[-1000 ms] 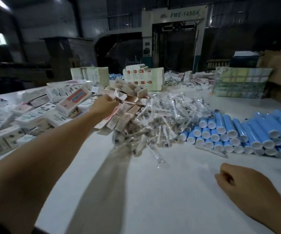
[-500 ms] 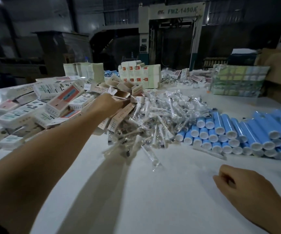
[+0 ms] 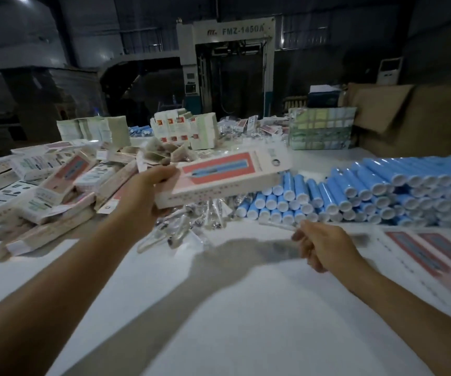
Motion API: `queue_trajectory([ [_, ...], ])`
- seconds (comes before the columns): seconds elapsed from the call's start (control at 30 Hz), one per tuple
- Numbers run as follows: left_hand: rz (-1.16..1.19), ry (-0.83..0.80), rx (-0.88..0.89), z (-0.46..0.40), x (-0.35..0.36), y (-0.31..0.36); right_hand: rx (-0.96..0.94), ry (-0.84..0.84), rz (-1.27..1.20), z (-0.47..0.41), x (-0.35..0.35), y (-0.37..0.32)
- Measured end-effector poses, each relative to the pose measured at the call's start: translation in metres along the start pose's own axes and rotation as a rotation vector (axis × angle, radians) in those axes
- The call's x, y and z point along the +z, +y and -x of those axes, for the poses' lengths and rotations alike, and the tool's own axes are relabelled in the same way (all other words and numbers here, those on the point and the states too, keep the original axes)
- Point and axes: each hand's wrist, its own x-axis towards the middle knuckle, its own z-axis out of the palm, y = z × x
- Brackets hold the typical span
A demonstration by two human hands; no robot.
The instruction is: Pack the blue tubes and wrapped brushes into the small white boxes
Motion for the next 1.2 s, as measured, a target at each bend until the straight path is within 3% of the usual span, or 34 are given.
queue_trajectory([
  [0.1, -0.208, -0.283, 0.104, 0.007, 0.037, -0.026, 0.276, -0.06, -0.44, 0.003, -0.022, -0.009],
  [0.17, -0.538, -0.414, 0.325, 0.012, 0.052, -0.041, 0.297, -0.09, -0.633, 0.003, -0.036, -0.01],
  [0.27, -0.968, -0.442, 0.757, 0.02, 0.066, -0.063, 0.302, -0.051, -0.748, 0.0, -0.047, -0.01],
  [0.37, -1.01, -0.478, 1.013, 0.03, 0.069, -0.079, 0.35, 0.071, -0.673, -0.004, -0.045, -0.01],
  [0.47, -0.953, -0.463, 1.118, 0.033, 0.07, -0.081, 0.37, 0.235, -0.511, -0.011, -0.044, -0.003],
  [0.63, -0.873, -0.469, 1.207, 0.045, 0.076, -0.079, 0.41, 0.177, -0.514, -0.011, -0.051, 0.001],
  [0.73, -0.961, -0.504, 1.211, 0.045, 0.073, -0.081, 0.407, 0.162, -0.563, -0.009, -0.051, 0.0],
  [0.83, -1.29, -0.521, 1.139, 0.041, 0.064, -0.082, 0.341, 0.197, -0.497, -0.007, -0.047, -0.003],
  [1.0, -1.711, -0.43, 0.731, 0.041, 0.084, -0.085, 0.158, -0.006, -0.42, 0.008, -0.026, -0.008],
  [1.1, -1.743, -0.371, 0.657, 0.037, 0.097, -0.085, 0.124, -0.079, -0.416, 0.015, -0.019, -0.011],
  [1.2, -1.615, -0.379, 0.623, 0.034, 0.103, -0.083, 0.092, 0.057, -0.212, 0.012, -0.023, -0.015],
])
